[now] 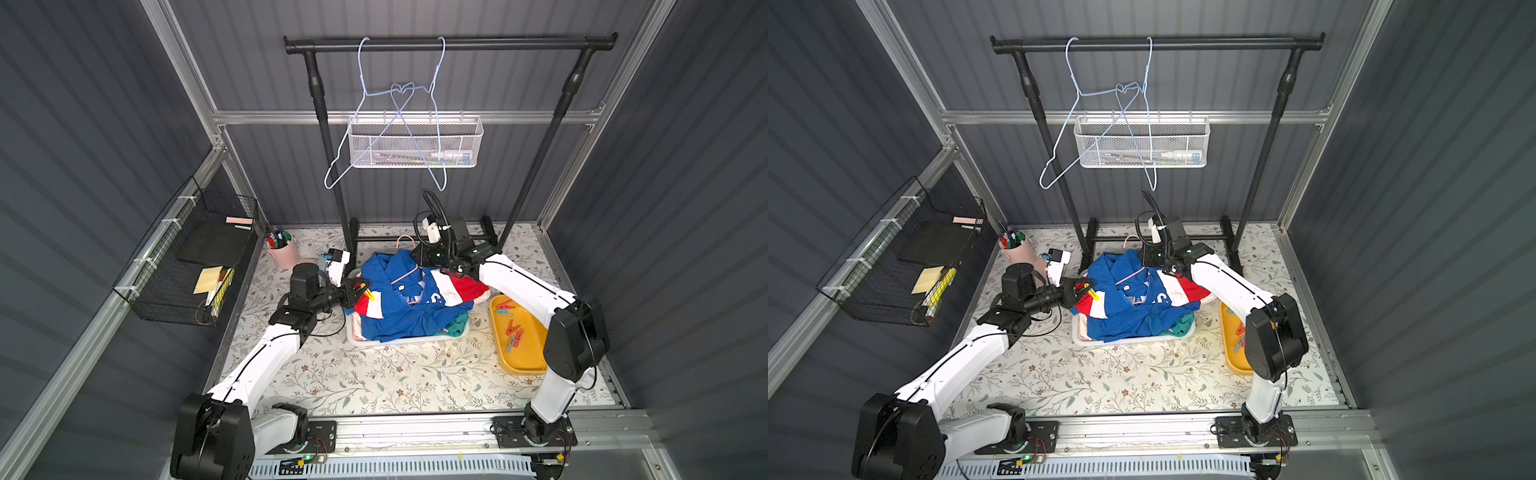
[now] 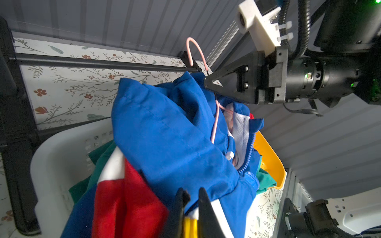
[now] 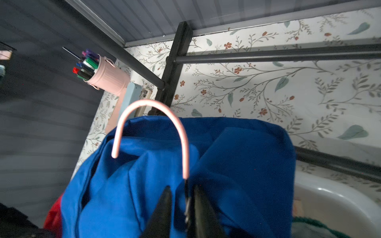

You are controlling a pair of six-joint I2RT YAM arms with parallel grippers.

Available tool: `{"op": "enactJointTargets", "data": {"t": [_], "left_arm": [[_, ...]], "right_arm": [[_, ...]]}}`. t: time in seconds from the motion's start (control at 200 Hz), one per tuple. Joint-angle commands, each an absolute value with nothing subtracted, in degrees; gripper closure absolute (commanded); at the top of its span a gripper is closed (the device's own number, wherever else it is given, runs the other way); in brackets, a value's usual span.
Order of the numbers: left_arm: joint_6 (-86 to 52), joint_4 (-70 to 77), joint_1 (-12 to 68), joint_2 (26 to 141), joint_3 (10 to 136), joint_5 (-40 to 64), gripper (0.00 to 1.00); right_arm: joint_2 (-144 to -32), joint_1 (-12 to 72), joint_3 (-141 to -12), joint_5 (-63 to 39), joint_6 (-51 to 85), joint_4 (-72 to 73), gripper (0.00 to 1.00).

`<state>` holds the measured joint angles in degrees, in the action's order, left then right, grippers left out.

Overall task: Remove the clothespins securing jackets to the hanger
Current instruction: Pick up the hanger from the basket.

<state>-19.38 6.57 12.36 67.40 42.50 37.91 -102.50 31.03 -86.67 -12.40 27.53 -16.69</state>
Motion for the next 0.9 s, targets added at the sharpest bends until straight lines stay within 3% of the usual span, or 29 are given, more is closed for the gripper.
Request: {"op": "enactJointTargets", "data": {"t": [0.0,0.09,0.28,0.465,0.63,0.895], "left_arm": [[-18.5,7.9,12.9,67.2,41.7,39.3,0.85],[-18.8,8.3,12.9,67.3,41.6,39.3,0.82],[-18.7,8.6,12.9,67.9,44.0,39.3,0.71],[-18.2,6.3,12.9,67.9,48.2,39.0,0.42],[-19.1,6.9,12.2,66.6,51.1,38.0,0.22],[-15.6,10.6,10.4,68.3,54.5,49.1,0.18]], "right_arm": [[-101.9,31.5,-87.9,-13.4,27.3,-15.7,0.88],[-100.9,31.4,-87.4,-13.2,26.9,-16.1,1.00],[-98.1,31.1,-85.8,-12.9,25.4,-17.0,1.00],[-94.5,28.6,-82.2,-15.7,26.1,-14.8,1.00],[-92.2,26.2,-79.4,-21.4,26.6,-11.4,1.00],[-91.4,23.1,-77.6,-29.0,26.6,-7.0,1.00]]}}
